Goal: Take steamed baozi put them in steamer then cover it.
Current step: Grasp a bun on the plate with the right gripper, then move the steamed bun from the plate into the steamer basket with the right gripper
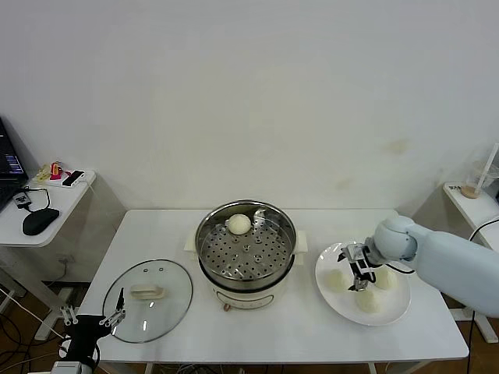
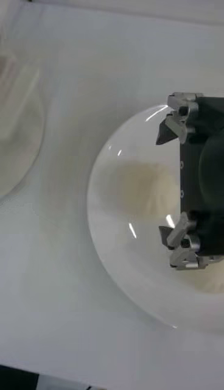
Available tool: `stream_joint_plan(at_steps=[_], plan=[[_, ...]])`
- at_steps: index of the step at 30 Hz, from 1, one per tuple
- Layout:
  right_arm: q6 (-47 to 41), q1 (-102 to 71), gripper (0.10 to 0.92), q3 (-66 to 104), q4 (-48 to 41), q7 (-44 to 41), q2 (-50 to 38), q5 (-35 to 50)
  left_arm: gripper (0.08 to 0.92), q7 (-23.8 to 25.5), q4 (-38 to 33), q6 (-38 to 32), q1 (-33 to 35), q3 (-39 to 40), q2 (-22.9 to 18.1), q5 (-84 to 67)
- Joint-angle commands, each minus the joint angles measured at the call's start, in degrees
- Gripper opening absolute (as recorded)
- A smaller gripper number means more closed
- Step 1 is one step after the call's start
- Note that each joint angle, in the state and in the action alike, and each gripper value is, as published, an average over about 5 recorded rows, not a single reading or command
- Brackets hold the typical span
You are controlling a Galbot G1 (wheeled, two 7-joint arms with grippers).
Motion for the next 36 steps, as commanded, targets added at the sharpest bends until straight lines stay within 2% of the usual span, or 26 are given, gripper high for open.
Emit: stream_joint_plan(at_steps=[1,9,20,30,36], plan=[[-0.1,-3.1,0.823,1.9,-3.8,0.0,3.5,-1.6,0.823,0.0,0.1,0.0,0.1,-0.1,0.0,0.0],[-0.7,-2.9,0.802,2.0,-4.6,-0.1,4.2,-2.2,0.823,0.0,0.1,0.0,0.1,-0.1,-0.4,0.1],[-1.2,-0.3,0.63,1.6,-3.2,-3.4,3.0,-1.4,0.823,-0.1,-0.1,0.0,0.2,-0.3,-0.4,0.1],[-1.7,15.7,0.621,-3.2,2.9,-6.6,-3.7,6.2,0.823,-0.1,-0.6,0.1,0.0,0.1,-0.2,0.1],[-3.1,28.7,0.628,-8.2,6.0,-5.4,-3.4,12.8,0.823,-0.1,-0.9,0.2,-0.3,0.7,0.1,0.1]])
